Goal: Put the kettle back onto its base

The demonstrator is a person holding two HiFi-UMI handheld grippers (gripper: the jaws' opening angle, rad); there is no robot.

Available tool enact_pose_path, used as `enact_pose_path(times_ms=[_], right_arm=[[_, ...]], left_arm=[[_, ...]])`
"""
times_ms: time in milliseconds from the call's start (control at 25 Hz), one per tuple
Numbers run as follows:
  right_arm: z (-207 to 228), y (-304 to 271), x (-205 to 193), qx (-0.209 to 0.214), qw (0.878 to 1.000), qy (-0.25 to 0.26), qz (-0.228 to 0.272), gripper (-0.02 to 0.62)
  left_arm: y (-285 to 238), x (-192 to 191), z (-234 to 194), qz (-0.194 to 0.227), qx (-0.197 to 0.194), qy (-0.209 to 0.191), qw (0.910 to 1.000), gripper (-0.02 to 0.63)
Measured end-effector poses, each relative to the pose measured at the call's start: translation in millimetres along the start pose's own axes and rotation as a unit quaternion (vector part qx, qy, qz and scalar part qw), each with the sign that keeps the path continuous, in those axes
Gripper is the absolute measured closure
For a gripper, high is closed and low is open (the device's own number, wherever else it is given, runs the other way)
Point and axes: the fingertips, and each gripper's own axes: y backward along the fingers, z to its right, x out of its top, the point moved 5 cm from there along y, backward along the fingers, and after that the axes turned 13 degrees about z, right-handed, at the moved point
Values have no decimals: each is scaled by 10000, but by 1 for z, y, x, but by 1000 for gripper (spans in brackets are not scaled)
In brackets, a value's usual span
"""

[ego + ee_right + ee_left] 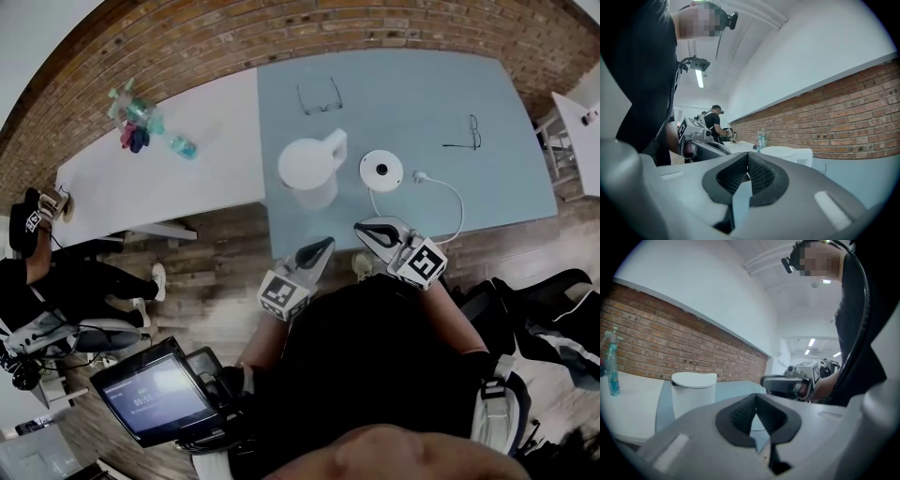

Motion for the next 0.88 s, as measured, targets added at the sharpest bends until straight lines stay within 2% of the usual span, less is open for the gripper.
enact_pose_path(times_ms=[680, 880], right_arm=[[69, -10, -5, 352, 9991, -184, -172, 592], [88, -13, -14, 323, 9988, 121, -341, 592]], left_arm=[[-51, 2, -27, 31, 394, -85, 9992, 604], [-60, 2, -35, 51, 575, -90, 9983, 604]])
